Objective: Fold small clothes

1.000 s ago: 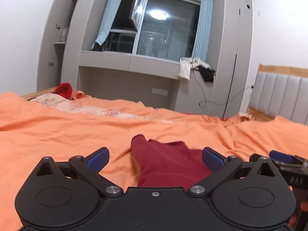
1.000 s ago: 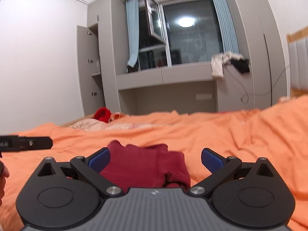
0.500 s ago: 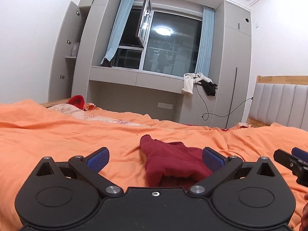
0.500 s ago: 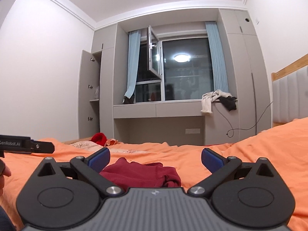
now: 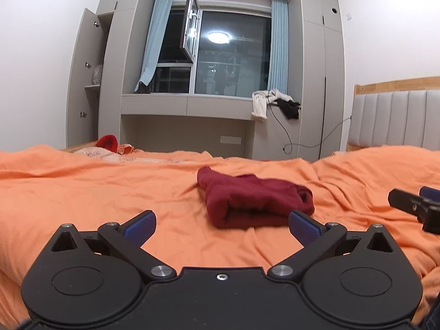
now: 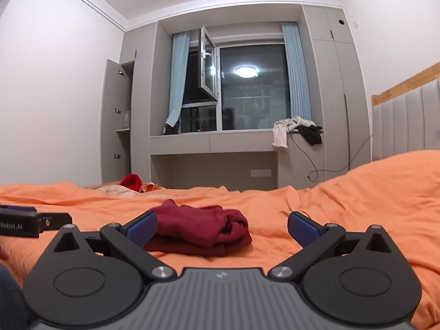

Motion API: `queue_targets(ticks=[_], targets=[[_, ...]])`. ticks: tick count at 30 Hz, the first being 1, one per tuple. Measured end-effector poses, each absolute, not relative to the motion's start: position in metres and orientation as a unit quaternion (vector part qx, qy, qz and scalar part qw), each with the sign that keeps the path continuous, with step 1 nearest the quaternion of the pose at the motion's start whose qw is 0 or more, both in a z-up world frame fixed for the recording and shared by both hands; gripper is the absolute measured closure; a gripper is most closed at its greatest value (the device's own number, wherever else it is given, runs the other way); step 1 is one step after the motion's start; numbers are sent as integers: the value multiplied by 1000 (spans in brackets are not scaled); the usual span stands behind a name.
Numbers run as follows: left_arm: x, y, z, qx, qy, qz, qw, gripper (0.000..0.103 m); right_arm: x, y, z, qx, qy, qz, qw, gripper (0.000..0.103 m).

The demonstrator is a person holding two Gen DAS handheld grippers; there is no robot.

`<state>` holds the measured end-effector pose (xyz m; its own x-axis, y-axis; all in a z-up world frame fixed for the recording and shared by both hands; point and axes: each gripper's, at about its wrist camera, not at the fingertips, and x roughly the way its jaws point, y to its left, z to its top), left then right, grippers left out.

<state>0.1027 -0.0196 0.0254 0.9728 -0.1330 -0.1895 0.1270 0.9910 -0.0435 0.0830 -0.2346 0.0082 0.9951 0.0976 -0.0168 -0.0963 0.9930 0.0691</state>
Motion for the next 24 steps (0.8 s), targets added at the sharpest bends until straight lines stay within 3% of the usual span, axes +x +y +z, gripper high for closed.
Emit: queue_targets(ticks=[24], targets=[[115,-15,8,-21,128,-51,990,1,96,-233,-10,39,50,42,997,0]])
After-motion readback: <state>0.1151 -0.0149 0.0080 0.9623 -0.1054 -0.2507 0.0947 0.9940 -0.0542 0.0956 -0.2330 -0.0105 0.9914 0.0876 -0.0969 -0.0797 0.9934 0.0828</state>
